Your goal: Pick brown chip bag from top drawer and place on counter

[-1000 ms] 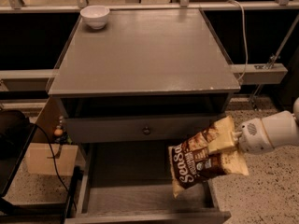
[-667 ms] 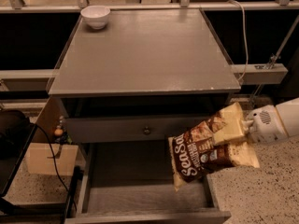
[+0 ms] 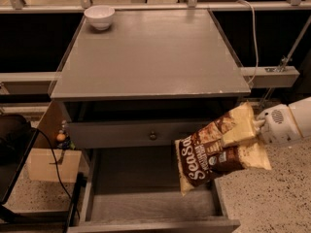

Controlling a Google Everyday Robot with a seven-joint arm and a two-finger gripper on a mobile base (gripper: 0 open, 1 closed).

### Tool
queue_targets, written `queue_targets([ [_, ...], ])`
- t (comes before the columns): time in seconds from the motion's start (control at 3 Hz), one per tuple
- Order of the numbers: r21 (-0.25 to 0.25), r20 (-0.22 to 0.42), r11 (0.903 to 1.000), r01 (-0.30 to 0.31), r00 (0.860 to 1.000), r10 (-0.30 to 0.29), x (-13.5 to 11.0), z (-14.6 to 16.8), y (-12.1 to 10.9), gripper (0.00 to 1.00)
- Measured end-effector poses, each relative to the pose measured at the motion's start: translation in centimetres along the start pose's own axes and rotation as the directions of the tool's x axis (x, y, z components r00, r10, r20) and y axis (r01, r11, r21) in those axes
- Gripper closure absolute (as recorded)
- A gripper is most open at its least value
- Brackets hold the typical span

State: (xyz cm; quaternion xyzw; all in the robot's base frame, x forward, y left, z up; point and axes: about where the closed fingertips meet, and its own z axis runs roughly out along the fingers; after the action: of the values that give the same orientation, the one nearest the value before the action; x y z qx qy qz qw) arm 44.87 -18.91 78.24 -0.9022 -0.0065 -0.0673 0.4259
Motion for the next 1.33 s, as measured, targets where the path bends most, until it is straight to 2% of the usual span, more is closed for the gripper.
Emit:
queue_targets([
  [0.67, 0.016, 0.018, 0.9995, -0.025, 1.0, 0.025, 1.9, -4.8, -6.5, 1.0],
  [1.0, 0.016, 0.018, 0.9999, -0.005, 1.0, 0.004, 2.0, -7.6, -10.6, 1.0],
  [1.33, 0.044, -0.03, 0.9981, 0.044, 0.999, -0.042, 2.8, -10.5, -14.7, 1.0],
])
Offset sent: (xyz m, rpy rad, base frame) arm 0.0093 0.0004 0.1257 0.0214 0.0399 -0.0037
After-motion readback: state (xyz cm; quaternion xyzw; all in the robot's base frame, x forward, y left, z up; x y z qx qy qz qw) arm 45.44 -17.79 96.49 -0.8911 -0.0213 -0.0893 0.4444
